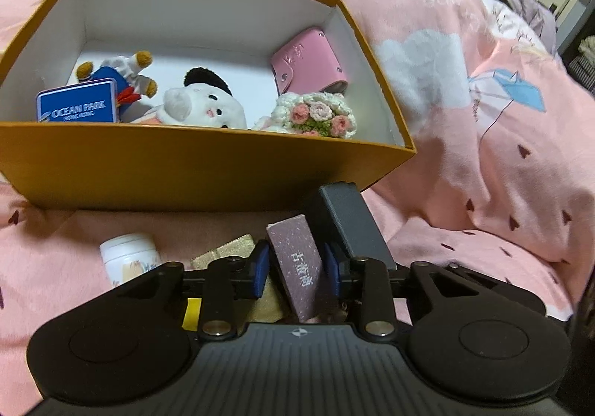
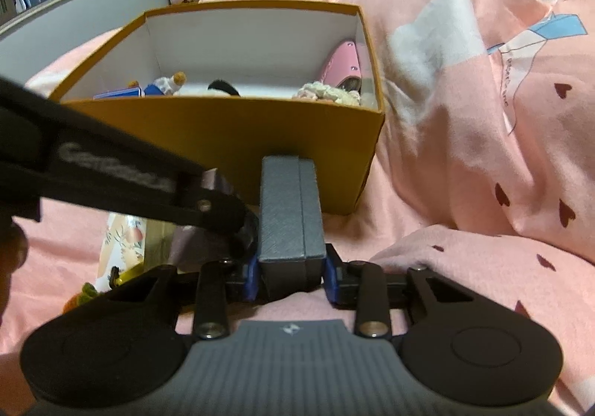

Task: Organize objects
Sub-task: 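Grasp the mauve box with the left tool while the right grasps the dark grey box, then carry the mauve box and dark grey box into the shoebox and lower them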

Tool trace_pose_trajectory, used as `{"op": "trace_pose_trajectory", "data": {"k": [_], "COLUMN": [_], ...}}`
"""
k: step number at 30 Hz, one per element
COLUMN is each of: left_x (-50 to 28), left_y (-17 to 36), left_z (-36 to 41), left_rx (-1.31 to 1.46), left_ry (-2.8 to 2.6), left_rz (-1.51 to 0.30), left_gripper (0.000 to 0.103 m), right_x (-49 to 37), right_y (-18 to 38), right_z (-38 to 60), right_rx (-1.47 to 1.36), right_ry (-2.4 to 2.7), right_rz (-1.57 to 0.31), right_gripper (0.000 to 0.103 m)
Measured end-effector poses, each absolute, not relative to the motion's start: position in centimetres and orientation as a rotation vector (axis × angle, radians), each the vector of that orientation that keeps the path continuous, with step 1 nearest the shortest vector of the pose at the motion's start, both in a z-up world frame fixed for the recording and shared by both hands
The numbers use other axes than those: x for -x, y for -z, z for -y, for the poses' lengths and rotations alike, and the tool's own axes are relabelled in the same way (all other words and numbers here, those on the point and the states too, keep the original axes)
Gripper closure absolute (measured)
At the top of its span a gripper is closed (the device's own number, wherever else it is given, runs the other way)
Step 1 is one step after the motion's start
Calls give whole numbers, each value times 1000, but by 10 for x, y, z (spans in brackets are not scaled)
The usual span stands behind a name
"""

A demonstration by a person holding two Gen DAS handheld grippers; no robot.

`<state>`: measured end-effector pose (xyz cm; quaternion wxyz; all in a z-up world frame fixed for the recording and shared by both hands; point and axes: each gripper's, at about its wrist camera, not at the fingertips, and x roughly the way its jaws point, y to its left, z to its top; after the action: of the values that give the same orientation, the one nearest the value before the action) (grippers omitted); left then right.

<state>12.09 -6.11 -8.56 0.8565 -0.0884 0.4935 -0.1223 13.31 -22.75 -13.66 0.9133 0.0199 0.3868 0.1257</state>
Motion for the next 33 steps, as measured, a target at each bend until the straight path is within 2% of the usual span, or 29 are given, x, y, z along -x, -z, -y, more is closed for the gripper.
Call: {"op": "trace_pose_trajectory", "data": {"k": [8, 20, 26, 33], "left_x": [-107, -103, -112, -144], "left_y": [62, 13, -19, -38], "left_z": [34, 2, -13, -25], "left_rx": [293, 410, 411, 402], "left_ry": [310, 330, 312, 259], "left_rz": [-1014, -903, -800, -717], "left_gripper": [76, 77, 77, 77], "right_x": [-114, -94, -116, -181], "right_y": [113, 48, 25, 22], "right_z": [241, 243, 237, 224], "right_rx": [-119, -128, -63, -47], "right_ry": [-279, -332, -309, -299], "right_rz": [-707, -508, -454, -473], "right_gripper": [68, 68, 68, 68]}}
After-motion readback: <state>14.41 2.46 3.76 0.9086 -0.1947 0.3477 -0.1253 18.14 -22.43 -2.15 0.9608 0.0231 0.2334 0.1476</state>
